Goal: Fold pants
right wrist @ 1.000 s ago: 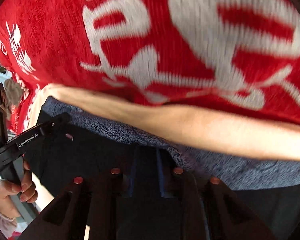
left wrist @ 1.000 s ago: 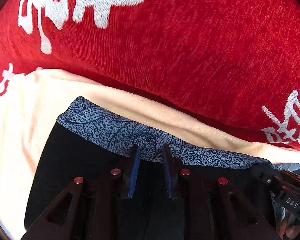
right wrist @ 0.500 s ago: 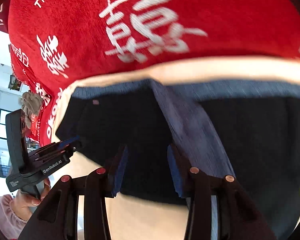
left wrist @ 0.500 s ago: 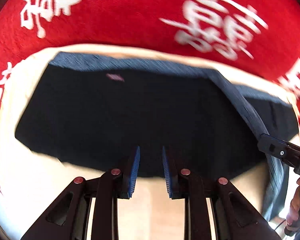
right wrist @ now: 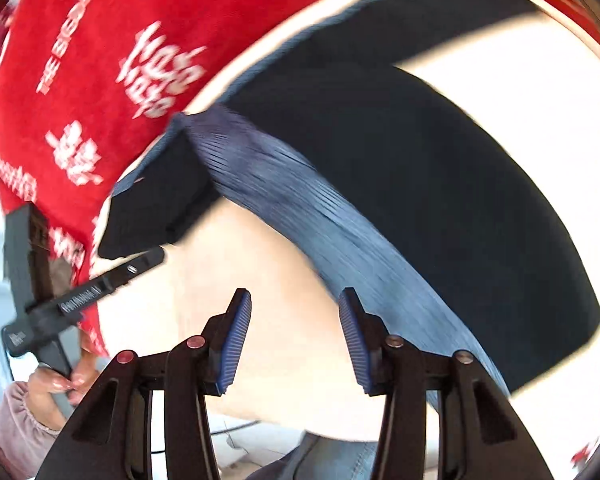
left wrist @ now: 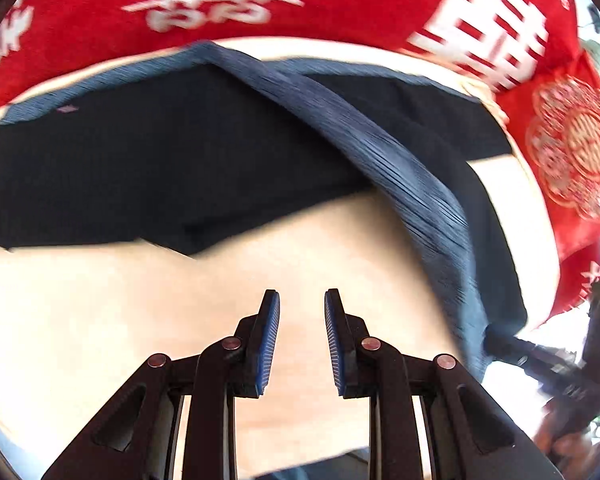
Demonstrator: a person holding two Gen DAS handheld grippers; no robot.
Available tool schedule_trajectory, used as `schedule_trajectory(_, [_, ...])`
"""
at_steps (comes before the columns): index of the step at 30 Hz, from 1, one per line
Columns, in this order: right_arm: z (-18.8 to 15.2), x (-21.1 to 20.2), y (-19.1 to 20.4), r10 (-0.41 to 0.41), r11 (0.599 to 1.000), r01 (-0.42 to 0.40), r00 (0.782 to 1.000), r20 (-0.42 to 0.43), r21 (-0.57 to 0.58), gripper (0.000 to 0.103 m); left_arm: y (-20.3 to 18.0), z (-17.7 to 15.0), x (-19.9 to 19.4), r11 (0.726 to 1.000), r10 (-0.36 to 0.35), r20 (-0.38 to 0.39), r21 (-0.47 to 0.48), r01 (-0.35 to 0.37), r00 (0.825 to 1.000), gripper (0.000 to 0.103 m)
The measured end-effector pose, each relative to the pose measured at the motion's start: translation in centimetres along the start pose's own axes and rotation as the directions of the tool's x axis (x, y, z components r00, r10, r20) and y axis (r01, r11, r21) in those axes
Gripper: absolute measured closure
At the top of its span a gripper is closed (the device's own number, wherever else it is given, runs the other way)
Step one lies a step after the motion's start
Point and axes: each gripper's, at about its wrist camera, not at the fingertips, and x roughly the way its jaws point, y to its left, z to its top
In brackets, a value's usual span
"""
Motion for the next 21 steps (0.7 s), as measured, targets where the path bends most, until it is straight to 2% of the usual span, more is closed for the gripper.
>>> schedule_trajectory(2, [-2.4,-1.2,-2.1,-0.034,0.998,0.033,0.999,0.026,0.046,0.053,-0.5,-0.1,-0.1,0.999,-0.028,-0.004,0.03,0.028,1.0,0.078])
schedule_trajectory(5, [-5.3,-2.5,-5.3,-0.064,0.991,0.057,0.997,0.053,0.124,0.053,-2.7,-1.4,0.0,0.991,-0.114,-0.019,0.064,0.115,0.993,0.078])
schedule_trajectory(7, [-6.3,-2.9,-7.2,-0.05,0.985,0.039,0.997,0.065,0.168,0.053,-4.0,-1.4,0.6,0.982,-0.17,-0.031,0.072,0.172,0.985,0.078])
schedule_trajectory(11, [-7.4,-2.7,-10.8,0.041,0.97,-0.058,0.996,0.077,0.238,0.053,-5.8,-0.6,2.5,0.966,-0.245,-0.063,0.064,0.249,0.968,0.078])
schedule_trajectory(13, [-7.4,-2.4,-11.9,0.078,0.964,-0.094,0.994,0.072,0.247,0.053,-6.3,-0.1,3.4,0.965,-0.252,-0.072,0.059,0.257,0.965,0.078])
schedule_trajectory(18, [-7.3,-1.8,-13.9,0.099,0.96,-0.105,0.994,0.036,0.258,0.053,-7.3,0.8,5.4,0.968,-0.239,-0.105,0.052,0.245,0.965,0.078])
schedule_trajectory(21, [-7.5,-1.8,-15.1,0.209,0.943,-0.209,0.978,0.024,0.26,0.053,-8.2,1.1,6.0,0.965,-0.25,-0.131,0.046,0.258,0.959,0.078])
